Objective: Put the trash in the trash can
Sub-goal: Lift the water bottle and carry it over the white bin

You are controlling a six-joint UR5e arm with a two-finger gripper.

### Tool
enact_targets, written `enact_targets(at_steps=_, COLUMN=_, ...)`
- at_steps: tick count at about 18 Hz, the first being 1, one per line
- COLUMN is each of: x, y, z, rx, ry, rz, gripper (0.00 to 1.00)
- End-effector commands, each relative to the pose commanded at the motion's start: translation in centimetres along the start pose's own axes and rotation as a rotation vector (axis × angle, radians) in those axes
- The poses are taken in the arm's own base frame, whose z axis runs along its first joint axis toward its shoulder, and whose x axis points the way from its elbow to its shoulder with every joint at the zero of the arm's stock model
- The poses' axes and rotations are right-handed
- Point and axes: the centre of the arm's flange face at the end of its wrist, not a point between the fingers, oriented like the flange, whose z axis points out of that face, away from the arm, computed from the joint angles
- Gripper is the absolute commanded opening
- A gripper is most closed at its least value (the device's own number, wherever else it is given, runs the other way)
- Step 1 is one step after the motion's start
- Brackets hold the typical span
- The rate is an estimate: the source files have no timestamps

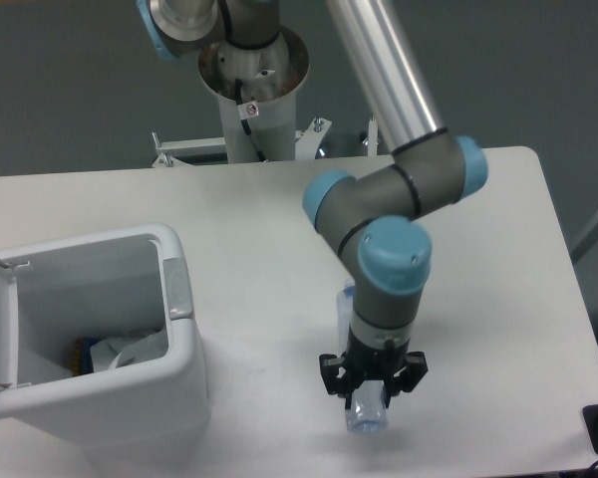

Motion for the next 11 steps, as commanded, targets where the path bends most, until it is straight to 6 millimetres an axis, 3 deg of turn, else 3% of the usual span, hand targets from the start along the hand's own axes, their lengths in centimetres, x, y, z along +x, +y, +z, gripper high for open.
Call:
enact_targets(at_steps=5, x=3.9, y=-5.5, z=-8.1, rx=0.211, ry=0.115, rz=-0.073, gripper=0.56)
enact_targets(at_steps=9, x=8.3, y=-6.7, z=-14.7, rx=0.295, ry=0.190, rz=-0.031, gripper=0.56)
enact_targets(at_steps=11, x=11.5, y=-6.6, z=-16.2, rx=0.310, ry=0.232, rz=0.008, gripper=0.56)
